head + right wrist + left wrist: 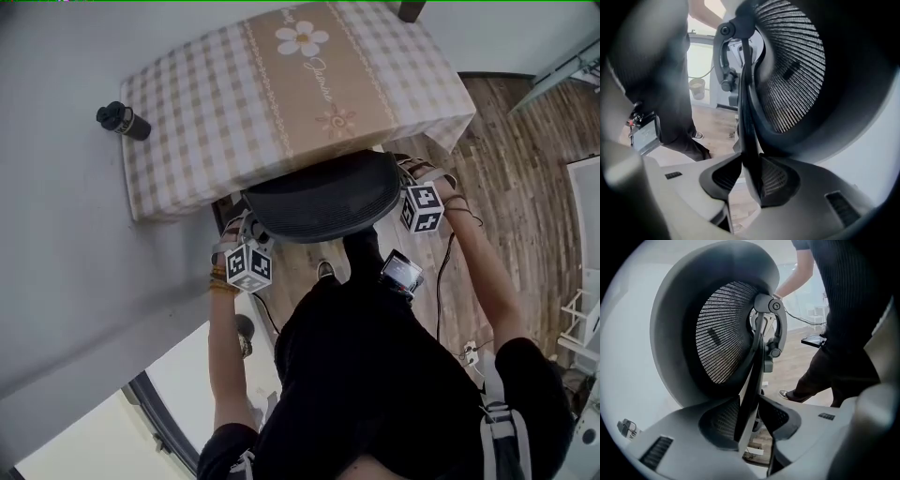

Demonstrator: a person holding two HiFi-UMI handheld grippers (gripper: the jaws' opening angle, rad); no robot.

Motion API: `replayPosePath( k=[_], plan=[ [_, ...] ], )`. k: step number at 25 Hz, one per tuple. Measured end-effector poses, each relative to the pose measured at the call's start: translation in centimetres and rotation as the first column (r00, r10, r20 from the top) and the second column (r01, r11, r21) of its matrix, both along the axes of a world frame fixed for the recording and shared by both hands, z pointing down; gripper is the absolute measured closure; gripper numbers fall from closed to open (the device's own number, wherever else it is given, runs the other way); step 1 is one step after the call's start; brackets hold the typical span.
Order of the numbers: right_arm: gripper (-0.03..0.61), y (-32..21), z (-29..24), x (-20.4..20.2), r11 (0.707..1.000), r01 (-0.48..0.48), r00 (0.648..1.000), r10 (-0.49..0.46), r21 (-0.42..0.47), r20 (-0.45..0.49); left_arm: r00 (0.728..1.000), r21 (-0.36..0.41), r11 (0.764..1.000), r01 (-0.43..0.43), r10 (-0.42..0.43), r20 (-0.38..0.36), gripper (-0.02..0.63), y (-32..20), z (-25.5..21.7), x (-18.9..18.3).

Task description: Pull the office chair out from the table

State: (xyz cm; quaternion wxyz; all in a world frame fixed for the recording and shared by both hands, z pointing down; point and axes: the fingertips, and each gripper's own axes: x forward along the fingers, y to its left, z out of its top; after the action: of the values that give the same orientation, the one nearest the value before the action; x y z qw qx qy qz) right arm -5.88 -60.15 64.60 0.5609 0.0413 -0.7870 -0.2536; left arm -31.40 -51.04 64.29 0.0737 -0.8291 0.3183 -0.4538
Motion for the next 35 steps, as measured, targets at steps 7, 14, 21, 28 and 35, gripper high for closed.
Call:
replayPosePath(
  k=[7, 14, 21, 28, 35],
  plan=[
    [0.454, 0.0, 0.0, -0.2, 1.0, -0.024, 1.0, 0.024, 0.004, 0.004, 1.0, -0.026, 1.0, 0.014, -0.014, -0.008, 0.475, 0.0, -0.1, -0.3],
    [0.456, 0.1, -0.1, -0.1, 1.0, -0.022, 1.0, 0.022, 0.007, -0.004, 0.999, -0.049, 0.998, 0.038, -0.039, -0.021, 0.476, 0.1, -0.2, 0.0],
    [0.454, 0.7, 0.1, 0.1, 0.999, -0.051, 0.999, 0.051, 0.012, -0.015, 0.999, -0.037, 0.999, 0.04, -0.041, -0.026, 0.476, 0.6, -0.1, 0.0],
    [0.456, 1.2, 0.1, 0.5, 0.998, -0.069, 0.996, 0.069, -0.002, -0.048, 0.998, -0.063, 0.996, 0.057, -0.06, -0.033, 0.479, 1.4, -0.1, 0.5],
    [0.457, 3.6, -0.1, 1.7, 0.998, -0.063, 0.997, 0.062, -0.021, -0.049, 0.998, -0.065, 0.997, 0.042, -0.045, -0.039, 0.483, 4.0, -0.2, 1.9]
  ],
)
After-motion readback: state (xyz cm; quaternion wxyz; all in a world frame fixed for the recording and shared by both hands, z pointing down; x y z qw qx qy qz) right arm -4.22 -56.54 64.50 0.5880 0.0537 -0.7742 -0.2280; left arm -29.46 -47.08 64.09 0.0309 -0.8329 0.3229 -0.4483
